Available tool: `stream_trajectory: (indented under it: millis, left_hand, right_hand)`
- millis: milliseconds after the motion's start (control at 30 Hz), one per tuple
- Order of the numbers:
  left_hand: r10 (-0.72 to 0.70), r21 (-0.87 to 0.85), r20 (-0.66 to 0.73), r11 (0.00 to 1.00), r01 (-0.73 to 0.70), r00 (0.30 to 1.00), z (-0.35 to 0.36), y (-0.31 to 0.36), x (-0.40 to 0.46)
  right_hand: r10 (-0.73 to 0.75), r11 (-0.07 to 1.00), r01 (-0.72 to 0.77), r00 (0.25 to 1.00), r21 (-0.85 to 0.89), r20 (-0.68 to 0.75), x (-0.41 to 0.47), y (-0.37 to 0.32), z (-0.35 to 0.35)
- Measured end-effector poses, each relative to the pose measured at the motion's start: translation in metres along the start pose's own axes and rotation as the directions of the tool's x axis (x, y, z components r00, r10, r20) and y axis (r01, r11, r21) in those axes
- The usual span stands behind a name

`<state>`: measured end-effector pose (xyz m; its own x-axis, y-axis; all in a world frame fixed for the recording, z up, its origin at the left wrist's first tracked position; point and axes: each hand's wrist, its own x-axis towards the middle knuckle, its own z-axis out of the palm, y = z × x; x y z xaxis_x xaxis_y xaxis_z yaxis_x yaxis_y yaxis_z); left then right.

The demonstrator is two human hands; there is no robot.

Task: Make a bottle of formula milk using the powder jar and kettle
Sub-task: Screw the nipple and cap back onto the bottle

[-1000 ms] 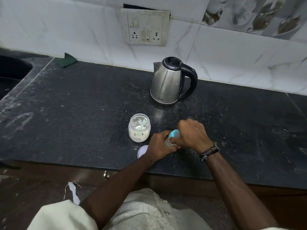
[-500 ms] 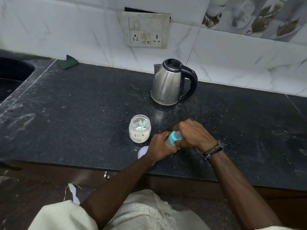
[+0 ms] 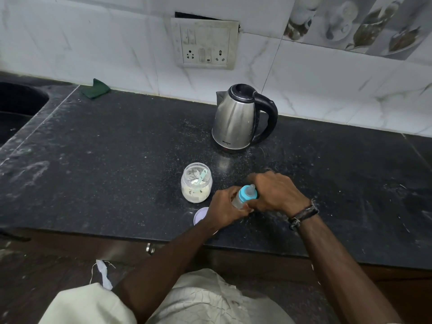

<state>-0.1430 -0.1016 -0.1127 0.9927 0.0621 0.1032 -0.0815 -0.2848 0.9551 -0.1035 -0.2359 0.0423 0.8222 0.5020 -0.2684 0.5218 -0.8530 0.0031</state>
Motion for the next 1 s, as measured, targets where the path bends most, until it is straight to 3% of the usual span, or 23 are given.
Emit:
stream_trajectory:
  millis: [100, 333, 500, 600, 733, 1000]
  left_hand:
    - [0.000, 0.011, 0.003, 1.000, 0.000, 1.000, 0.000, -0.002, 0.001]
    - [-0.012, 0.026, -0.014, 1.000, 0.012, 1.000, 0.001, -0.005, 0.001]
    - [-0.012, 0.022, 0.010, 1.000, 0.012, 1.000, 0.000, -0.004, 0.002]
    - [-0.014, 0.021, 0.026, 1.000, 0.014, 1.000, 0.000, -0.004, 0.002]
    - [-0.028, 0.012, 0.038, 1.000, 0.028, 0.999, 0.000, -0.003, 0.001]
    - [-0.017, -0.037, 0.021, 0.999, 0.017, 1.000, -0.001, 0.003, -0.001]
  right_hand:
    - [-0.056, 0.998, 0.056, 0.998, -0.002, -0.002, 0.002, -0.002, 0.005]
    - [0.070, 0.992, -0.094, 0.963, -0.082, -0.259, 0.002, -0.011, 0.008]
    - [-0.003, 1.000, 0.003, 0.999, -0.002, -0.037, 0.005, -0.003, 0.002]
    - [-0.046, 0.999, 0.044, 0.996, -0.032, -0.082, 0.005, -0.006, 0.008]
    - [0.055, 0.998, -0.056, 0.976, 0.000, -0.208, 0.003, -0.012, 0.012]
    - [0.249, 0.968, -0.228, 0.922, 0.104, -0.295, 0.001, -0.028, 0.019]
